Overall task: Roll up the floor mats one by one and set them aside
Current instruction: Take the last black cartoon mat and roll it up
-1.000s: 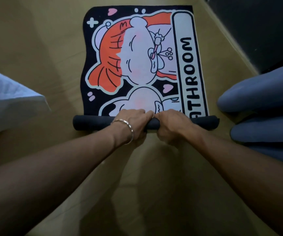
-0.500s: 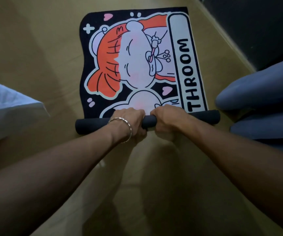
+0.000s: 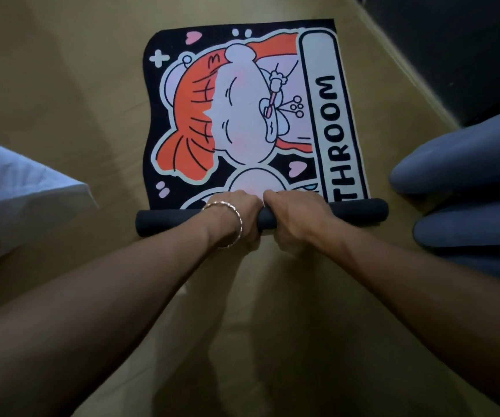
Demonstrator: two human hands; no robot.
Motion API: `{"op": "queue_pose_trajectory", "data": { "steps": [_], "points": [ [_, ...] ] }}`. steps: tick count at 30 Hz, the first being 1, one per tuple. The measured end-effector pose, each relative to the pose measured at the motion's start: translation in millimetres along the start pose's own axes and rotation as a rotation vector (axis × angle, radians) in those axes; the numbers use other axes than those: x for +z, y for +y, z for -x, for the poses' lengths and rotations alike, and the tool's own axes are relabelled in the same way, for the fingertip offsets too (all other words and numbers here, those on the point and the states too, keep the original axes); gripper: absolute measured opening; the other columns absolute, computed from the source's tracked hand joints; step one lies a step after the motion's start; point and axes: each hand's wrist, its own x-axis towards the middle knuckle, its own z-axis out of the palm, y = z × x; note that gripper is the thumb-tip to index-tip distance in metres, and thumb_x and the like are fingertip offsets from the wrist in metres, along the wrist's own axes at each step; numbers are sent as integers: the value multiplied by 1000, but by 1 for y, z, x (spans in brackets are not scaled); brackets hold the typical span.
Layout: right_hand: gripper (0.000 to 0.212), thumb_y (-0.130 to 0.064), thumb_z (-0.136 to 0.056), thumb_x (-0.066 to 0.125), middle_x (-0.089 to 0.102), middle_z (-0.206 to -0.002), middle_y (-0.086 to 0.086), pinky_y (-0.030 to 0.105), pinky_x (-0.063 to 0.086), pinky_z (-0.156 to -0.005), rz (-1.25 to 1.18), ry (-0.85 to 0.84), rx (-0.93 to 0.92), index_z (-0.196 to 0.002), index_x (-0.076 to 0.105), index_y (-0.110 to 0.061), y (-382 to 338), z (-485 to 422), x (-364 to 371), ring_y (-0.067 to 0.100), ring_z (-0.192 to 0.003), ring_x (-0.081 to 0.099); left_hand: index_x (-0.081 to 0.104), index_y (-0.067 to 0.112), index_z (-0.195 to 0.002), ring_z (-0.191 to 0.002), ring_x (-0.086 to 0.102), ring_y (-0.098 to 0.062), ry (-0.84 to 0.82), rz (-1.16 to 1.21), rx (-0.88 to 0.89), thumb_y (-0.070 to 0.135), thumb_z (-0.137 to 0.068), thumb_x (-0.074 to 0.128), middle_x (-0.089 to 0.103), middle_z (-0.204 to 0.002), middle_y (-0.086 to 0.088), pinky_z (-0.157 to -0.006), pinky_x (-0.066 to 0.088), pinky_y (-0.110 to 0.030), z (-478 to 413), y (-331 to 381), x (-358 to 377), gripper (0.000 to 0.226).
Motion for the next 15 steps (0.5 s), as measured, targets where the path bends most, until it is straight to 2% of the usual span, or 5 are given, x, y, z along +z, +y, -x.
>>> {"op": "queue_pose_trajectory", "data": {
  "steps": [3, 8, 11, 13, 15],
  "points": [
    [37, -19, -86, 60, 54, -114, 3, 40, 41, -93, 40, 87, -29, -119, 41, -21, -1, 9, 6, 22, -101, 53, 59, 23, -108, -74, 54, -20, 38, -10, 17, 34, -72, 73, 58, -85, -1, -67, 46, -31, -1, 0, 0, 40],
    [54, -18, -87, 62, 52, -121, 11, 41, 42, -98, 8, -367, 79, -136, 39, -15, 1, -14, -15, 30, -113, 53, 51, 20, -113, -89, 60, -24, 137, -116, 31, 32, -82, 62, 62, -104, -2, -67, 40, -33, 4, 3, 12, 35],
    [42, -19, -83, 63, 54, -107, 3, 41, 48, -92, -17, -214, 20, -121, 45, -21, -1, -9, -10, 23, -97, 56, 59, 23, -108, -72, 53, -20, 51, -60, -19, 36, -76, 68, 61, -89, -1, -62, 41, -31, 6, 2, 5, 36],
    [37, -19, -81, 63, 51, -102, -1, 41, 47, -88, 11, -16, -19, -111, 42, -23, -1, 2, 0, 18, -89, 52, 60, 25, -108, -70, 52, -19, 34, -21, -11, 37, -74, 71, 56, -82, 1, -63, 43, -31, 4, 2, 2, 37],
    [39, -18, -82, 63, 47, -100, -1, 41, 45, -89, -15, 25, -12, -114, 42, -22, 0, 7, 7, 17, -87, 48, 55, 23, -111, -76, 55, -21, 97, -58, 15, 35, -78, 67, 57, -88, 0, -65, 43, -32, 5, 1, 6, 37]
  ]
}}
